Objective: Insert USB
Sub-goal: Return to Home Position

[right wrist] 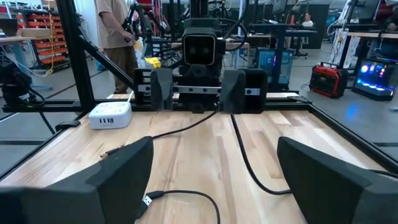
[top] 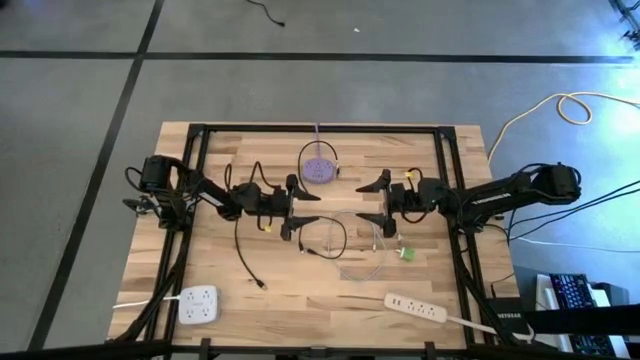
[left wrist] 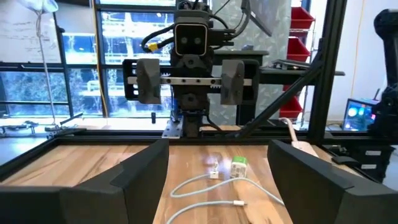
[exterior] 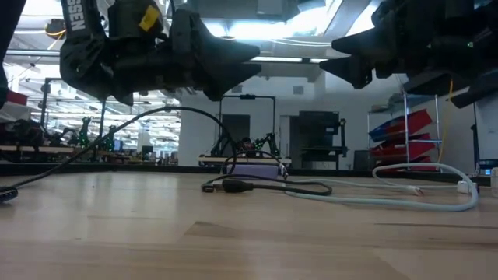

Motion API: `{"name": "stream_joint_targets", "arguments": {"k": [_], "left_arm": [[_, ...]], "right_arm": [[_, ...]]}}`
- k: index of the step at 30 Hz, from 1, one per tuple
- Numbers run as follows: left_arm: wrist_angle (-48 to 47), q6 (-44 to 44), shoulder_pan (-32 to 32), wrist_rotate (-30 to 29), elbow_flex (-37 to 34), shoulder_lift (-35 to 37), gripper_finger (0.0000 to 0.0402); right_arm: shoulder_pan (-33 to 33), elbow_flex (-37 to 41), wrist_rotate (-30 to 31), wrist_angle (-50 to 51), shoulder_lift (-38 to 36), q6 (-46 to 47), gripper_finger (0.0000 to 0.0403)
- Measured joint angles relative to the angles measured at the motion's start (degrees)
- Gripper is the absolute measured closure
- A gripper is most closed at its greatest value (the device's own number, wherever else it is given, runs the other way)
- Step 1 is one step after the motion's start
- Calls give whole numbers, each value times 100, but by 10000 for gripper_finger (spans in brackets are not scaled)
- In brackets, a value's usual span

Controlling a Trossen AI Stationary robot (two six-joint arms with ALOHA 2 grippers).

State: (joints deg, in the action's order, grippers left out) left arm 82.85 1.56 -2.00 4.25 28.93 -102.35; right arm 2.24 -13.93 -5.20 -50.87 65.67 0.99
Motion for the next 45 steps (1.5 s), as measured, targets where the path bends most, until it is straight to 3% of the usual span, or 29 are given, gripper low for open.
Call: {"name": "stream_joint_targets", "arguments": {"k": [5, 13, 16, 19, 32, 36, 40, 45], "left_arm": [[-1, 150, 20, -20, 4, 0, 180], [-85, 66, -15, -33, 4, 0, 337], [-79, -29, -20, -36, 4, 0, 380], [-79, -50, -20, -37, 4, 0, 397], [-77, -50, -31, -43, 7, 0, 397], [97, -5, -52, -41, -119, 14, 396], [-40, 117, -106, -46, -661, 539, 396], [134, -177, -209, -346, -1659, 1881, 396]], "right_arm": [[2, -4, -190, 120, 0, 0, 138], [2, -4, -189, 464, 0, -2, 333], [2, -4, -189, 480, 0, -1, 389], [2, -4, -189, 477, 0, -2, 389], [2, -4, -178, 421, 0, 49, 402], [2, 18, -424, 660, -201, 59, 402], [0, 62, -278, 1456, -827, 46, 402], [-4, 66, -135, 2338, -1897, 46, 403]]}}
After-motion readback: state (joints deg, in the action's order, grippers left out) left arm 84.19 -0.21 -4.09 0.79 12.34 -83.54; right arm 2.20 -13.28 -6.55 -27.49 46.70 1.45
